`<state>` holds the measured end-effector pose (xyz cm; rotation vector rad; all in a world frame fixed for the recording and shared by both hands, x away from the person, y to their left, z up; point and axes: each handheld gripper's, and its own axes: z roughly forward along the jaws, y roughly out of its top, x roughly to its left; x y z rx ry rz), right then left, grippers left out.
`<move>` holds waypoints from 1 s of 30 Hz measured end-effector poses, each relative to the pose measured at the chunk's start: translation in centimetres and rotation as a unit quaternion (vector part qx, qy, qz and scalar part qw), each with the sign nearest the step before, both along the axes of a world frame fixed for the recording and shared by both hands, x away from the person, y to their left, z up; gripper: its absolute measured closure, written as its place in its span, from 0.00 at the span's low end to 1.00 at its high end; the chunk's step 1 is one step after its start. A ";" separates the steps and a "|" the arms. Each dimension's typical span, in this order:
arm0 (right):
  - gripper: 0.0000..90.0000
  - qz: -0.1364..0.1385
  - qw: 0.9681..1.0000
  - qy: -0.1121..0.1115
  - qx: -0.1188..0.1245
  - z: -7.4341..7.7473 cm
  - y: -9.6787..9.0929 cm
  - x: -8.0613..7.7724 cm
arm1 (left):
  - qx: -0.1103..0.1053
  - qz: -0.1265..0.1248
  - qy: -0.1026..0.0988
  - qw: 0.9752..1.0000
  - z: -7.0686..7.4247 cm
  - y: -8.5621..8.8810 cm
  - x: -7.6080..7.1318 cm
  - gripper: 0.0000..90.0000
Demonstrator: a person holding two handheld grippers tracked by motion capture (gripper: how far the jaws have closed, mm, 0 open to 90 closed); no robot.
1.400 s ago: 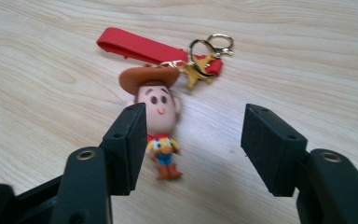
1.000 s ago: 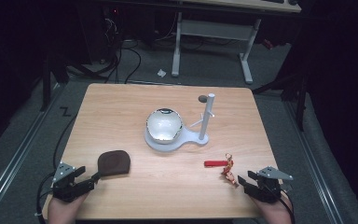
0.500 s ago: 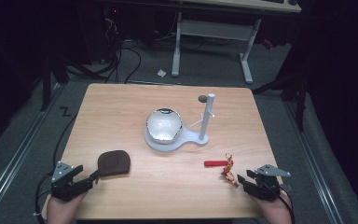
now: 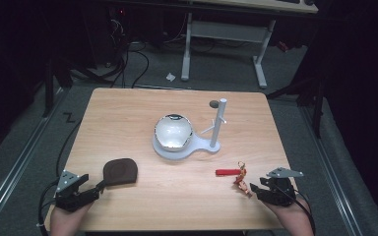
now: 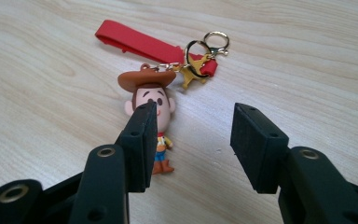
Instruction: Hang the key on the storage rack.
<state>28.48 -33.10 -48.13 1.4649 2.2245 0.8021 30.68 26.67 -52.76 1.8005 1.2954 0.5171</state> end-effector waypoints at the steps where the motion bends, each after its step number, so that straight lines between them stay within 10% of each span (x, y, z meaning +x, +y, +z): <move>1: 0.57 0.004 1.000 0.001 -0.002 0.1 0.1 0.1 | -0.002 0.000 0.001 1.000 0.0 0.0 0.0 0.34; 18: 0.57 0.049 0.995 0.066 -0.057 -0.3 2.4 0.8 | -0.012 -0.005 -0.002 1.000 0.0 0.2 -0.1 0.34; 30: 0.55 0.086 0.984 0.106 -0.111 -0.4 4.3 2.3 | -0.011 -0.010 0.000 1.000 -0.1 0.0 -0.1 0.35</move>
